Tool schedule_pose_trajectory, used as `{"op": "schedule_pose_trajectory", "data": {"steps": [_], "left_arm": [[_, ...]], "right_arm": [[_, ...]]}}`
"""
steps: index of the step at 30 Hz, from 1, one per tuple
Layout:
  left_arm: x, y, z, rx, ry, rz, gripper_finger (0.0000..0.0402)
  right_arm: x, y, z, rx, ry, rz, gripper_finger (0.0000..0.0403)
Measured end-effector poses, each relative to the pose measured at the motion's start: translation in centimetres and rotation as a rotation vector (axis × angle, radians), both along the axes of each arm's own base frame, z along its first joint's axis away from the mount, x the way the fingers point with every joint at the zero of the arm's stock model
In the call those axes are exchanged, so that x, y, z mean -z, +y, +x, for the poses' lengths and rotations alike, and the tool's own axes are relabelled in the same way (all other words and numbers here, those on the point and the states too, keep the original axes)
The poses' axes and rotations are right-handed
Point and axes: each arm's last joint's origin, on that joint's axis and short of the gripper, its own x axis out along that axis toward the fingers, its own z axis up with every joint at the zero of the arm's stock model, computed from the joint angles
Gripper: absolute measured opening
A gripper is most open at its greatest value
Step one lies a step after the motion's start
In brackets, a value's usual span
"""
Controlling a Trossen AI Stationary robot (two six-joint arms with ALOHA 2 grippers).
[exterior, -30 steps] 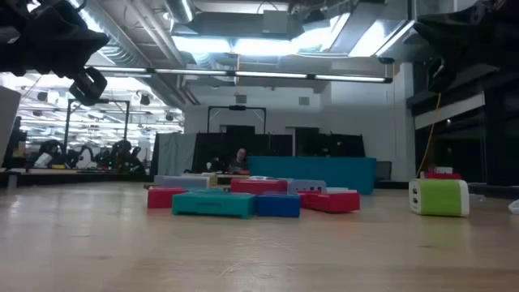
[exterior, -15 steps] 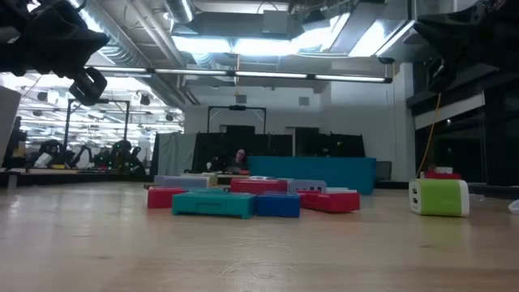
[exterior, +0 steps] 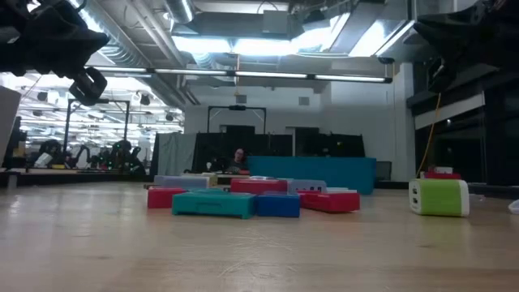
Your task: Pick & Place Office items
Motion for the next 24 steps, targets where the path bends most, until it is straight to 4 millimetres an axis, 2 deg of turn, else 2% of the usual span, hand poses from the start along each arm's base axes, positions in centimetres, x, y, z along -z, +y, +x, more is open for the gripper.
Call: {"op": "schedule_pose_trajectory", "data": {"steps": [17, 24], "left_arm": [[0.01, 0.00, 0.00, 0.000, 0.000, 0.000, 0.0006], [0.00, 0.00, 0.00, 0.000, 0.000, 0.000, 0.0006]], "right_arm": [[-0.01, -0.03, -0.01, 0.008, -0.002, 0.003, 0.0052], [-0.23, -0.70, -0.21, 0.223, -0.037, 0.109, 0.0052]]}}
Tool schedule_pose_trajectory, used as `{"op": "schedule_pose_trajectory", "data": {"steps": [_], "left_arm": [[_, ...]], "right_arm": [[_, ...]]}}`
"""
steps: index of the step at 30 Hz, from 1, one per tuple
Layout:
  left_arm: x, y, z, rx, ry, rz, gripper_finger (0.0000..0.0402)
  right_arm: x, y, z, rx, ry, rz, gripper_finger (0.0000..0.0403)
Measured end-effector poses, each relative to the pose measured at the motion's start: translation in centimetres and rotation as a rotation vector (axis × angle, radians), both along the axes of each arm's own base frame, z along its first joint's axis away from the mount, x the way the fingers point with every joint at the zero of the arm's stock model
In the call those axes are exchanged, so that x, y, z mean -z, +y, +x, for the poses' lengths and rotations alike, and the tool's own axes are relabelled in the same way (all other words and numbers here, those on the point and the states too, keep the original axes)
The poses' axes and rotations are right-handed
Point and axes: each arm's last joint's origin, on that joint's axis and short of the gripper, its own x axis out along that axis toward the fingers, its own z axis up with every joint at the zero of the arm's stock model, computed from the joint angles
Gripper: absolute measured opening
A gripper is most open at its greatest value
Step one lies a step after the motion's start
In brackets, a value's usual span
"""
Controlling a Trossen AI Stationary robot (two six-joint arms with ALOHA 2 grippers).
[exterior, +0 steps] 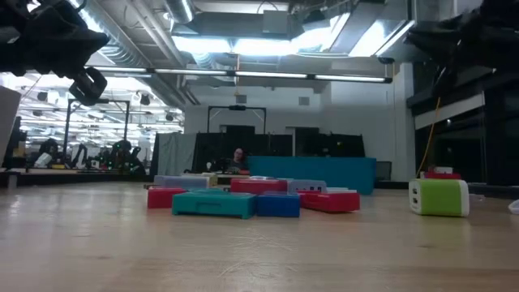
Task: Pick & Place Office items
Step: Put the top green charger adapter into the blue bin
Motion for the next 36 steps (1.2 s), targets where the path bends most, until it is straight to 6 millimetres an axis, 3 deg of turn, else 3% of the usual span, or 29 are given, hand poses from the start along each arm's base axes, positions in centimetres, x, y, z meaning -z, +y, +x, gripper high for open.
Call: {"op": "schedule_pose_trajectory", "data": {"steps": [8, 13, 18, 27, 31, 36], "left_arm": [[0.0, 0.0, 0.0, 0.000, 0.000, 0.000, 0.0006], [0.0, 0.0, 0.0, -0.002, 0.000, 0.002, 0.0006], [-0.2, 0.3, 0.0, -0.109, -0.021, 0.039, 0.0006], [-2.1, 1.2, -0.4, -0.360, -0.212, -0.161, 0.0006], [-3.3, 1.3, -0.8, -0.336, -0.336, -0.331, 0.0006], [-4.0, 1.2, -1.1, -0.242, -0.412, -0.413, 0.0006]], "right_arm": [[0.0, -0.3, -0.1, 0.085, -0.035, 0.102, 0.0052], [-0.2, -0.5, -0.3, 0.084, -0.123, 0.286, 0.0052], [-0.4, -0.9, -0.6, 0.155, -0.245, 0.464, 0.0052], [-0.4, -0.9, -0.6, 0.143, -0.297, 0.554, 0.0052], [-0.6, -1.0, -0.8, 0.177, -0.345, 0.590, 0.0052], [-1.2, -1.0, -0.9, 0.137, -0.429, 0.610, 0.0052]]}}
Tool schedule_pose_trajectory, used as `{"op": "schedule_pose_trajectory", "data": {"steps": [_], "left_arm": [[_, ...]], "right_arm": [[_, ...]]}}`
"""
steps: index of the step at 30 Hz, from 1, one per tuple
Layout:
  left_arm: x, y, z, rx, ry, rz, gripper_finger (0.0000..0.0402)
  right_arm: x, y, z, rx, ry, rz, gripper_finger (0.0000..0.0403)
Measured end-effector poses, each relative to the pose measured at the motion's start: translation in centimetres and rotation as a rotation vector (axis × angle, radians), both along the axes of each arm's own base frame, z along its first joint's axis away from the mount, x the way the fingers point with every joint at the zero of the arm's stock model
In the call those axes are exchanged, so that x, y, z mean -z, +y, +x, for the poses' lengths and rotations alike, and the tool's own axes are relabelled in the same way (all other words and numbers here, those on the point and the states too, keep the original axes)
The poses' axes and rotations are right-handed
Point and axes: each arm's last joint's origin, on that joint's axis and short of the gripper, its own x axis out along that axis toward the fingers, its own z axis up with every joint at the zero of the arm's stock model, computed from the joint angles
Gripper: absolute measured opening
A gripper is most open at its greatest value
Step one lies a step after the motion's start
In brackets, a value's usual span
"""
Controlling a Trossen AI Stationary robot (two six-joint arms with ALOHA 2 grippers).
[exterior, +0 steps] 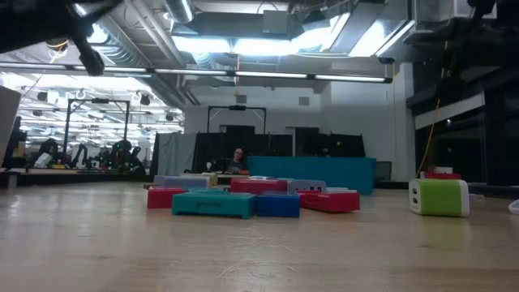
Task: Pick & Place Office items
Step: Put the top green charger adapter into the blue bin
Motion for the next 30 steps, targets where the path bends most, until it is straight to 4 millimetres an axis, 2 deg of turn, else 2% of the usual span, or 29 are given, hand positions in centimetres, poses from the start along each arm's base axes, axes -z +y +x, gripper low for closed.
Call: {"op": "schedule_pose_trajectory", "data": {"steps": [7, 11, 16, 20, 25, 30], "left_arm": [[-0.1, -0.2, 0.0, 0.095, -0.021, -0.024, 0.0006], [0.0, -0.4, 0.1, 0.142, -0.014, 0.012, 0.0006], [0.1, -0.2, 0.1, 0.087, -0.001, -0.028, 0.0006], [0.2, -0.1, 0.2, 0.070, 0.009, -0.037, 0.0006], [-0.1, -0.1, 0.0, 0.050, -0.024, -0.038, 0.0006], [-0.3, 0.7, -0.3, -0.182, -0.036, -0.119, 0.0006]], "right_arm": [[0.0, 0.0, 0.5, -0.001, 0.026, -0.023, 0.0052], [0.2, 0.3, 1.1, -0.091, 0.078, -0.083, 0.0052], [0.6, 0.6, 1.9, -0.213, 0.149, -0.163, 0.0052], [0.9, 0.5, 2.3, -0.181, 0.216, -0.187, 0.0052], [0.9, 0.5, 2.5, -0.177, 0.218, -0.183, 0.0052], [-0.1, 0.5, 2.2, -0.156, 0.115, -0.205, 0.0052]]}}
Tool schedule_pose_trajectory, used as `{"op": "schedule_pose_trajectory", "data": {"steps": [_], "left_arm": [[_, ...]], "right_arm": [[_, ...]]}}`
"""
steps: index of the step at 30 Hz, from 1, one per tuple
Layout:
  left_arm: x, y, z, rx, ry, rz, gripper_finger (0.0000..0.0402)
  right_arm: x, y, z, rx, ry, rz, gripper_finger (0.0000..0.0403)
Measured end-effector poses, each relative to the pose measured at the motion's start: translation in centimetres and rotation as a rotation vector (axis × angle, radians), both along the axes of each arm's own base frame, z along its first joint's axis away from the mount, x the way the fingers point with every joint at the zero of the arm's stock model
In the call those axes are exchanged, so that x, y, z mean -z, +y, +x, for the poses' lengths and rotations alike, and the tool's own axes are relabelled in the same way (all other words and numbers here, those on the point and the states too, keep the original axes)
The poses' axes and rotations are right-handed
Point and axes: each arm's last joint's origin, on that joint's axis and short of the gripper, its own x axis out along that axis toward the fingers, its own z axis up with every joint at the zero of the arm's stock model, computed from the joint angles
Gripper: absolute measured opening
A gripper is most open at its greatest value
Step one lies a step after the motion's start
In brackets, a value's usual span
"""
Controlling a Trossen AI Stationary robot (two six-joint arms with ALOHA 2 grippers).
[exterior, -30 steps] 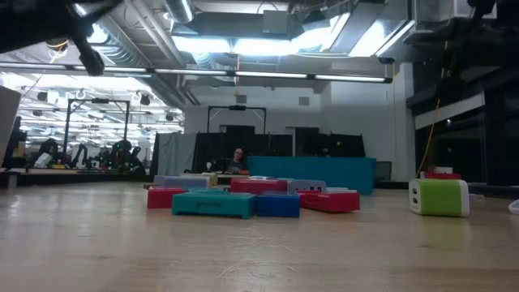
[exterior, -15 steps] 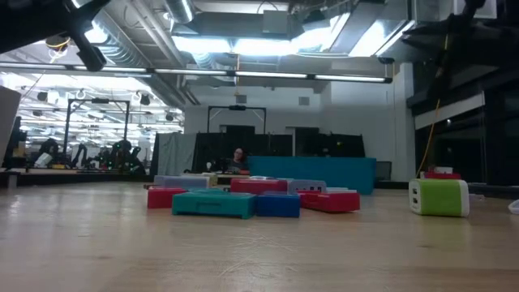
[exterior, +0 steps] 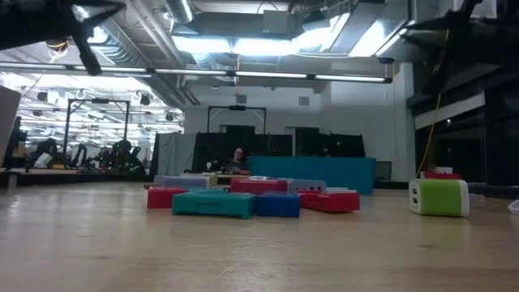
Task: Pick & Place Office items
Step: Put the top green charger adapter into the blue bin
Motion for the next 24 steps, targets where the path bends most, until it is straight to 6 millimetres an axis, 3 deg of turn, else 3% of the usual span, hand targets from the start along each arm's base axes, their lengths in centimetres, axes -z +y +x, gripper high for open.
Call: {"op": "schedule_pose_trajectory", "data": {"steps": [5, 9, 12, 14, 18, 21, 24], "left_arm": [[0.1, 0.2, 0.0, -0.018, -0.029, -0.134, 0.0007], [-0.3, 0.4, 0.1, -0.026, -0.088, -0.241, 0.0013], [-2.8, 0.7, 0.2, -0.047, -0.109, -0.207, 0.0022], [-5.2, 0.7, 1.0, -0.063, -0.048, -0.112, 0.0030], [-11.0, 0.4, 4.1, -0.102, 0.269, 0.176, 0.0057], [-14.1, 0.6, 6.9, -0.140, 0.708, 0.384, 0.0091], [-16.3, 1.4, 9.4, -0.181, 1.104, 0.545, 0.0131]], "right_arm": [[-2.4, 0.1, -0.3, 0.028, -0.035, -0.091, 0.0053], [-5.8, 0.2, -0.3, 0.036, -0.069, -0.177, 0.0053], [-9.6, 0.3, 0.4, 0.040, -0.068, -0.289, 0.0053], [-12.0, 0.3, 1.9, 0.117, 0.047, -0.424, 0.0053], [-16.9, 0.1, 4.2, 0.327, 0.262, -0.705, 0.0053], [-19.3, -0.6, 5.3, 0.413, 0.433, -0.679, 0.0053], [-20.5, -1.3, 5.7, 0.357, 0.651, -0.579, 0.0056]]}}
